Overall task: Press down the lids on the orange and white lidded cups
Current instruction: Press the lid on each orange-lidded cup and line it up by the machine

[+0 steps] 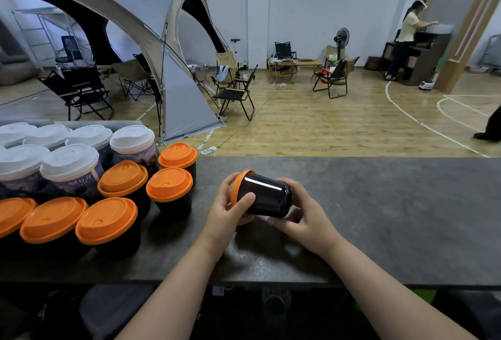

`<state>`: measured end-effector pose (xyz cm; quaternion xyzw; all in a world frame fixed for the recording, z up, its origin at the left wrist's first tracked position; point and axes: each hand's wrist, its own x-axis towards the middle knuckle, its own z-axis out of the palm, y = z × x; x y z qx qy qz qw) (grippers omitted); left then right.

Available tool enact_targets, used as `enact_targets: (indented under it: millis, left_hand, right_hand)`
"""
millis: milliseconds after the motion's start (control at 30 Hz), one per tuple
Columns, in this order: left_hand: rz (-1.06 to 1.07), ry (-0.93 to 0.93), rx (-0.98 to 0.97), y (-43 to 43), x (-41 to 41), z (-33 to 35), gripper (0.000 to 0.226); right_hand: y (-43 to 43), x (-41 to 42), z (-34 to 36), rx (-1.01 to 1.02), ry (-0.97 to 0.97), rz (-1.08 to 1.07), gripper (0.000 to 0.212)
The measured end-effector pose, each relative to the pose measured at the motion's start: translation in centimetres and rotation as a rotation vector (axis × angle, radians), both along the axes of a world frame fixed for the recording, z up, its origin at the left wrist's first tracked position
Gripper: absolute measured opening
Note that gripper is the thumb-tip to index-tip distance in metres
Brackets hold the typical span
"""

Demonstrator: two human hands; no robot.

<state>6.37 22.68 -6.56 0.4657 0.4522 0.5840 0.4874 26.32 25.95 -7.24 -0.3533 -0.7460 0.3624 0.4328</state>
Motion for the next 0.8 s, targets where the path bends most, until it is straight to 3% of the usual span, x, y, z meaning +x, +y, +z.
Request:
enact_targets:
  millis: [100,200,433,600,667,800]
  left_hand:
    - [0.019,0.002,0.012,-0.1,0.16,-0.01,0.058]
    - [0.023,-0.046,0.03,-0.15,-0.19,-0.39,0.065]
    - [-0.029,-0.019,0.013,-0.21,-0.12,-0.1,0.058]
    - [-0.032,0.008,0.029,-0.41,-0.49,-0.34,0.074]
    - [-0.03,0.016,0.012,-0.31,-0.27,-0.13,0.063]
    - [-0.011,-0.021,-0.015,-0.08,-0.12,-0.29,0.043]
  right_hand:
    - [0.01,0.06,-0.11,0.001,-0.037,0.011,0.073]
    - [0.23,0.12,-0.13,-0.044,-0.02,-0.016,0.072]
    - [-0.19,0.29,-0.37,0.091,-0.041,-0.014,0.074]
    - [0.13,0.3,-0.11,-0.025,-0.019,-0.022,0.071]
    - [0.06,0.33,-0.18,0.003,-0.015,-0.006,0.069]
    - [0.12,0.18,-0.3,-0.048,0.022,0.0,0.084]
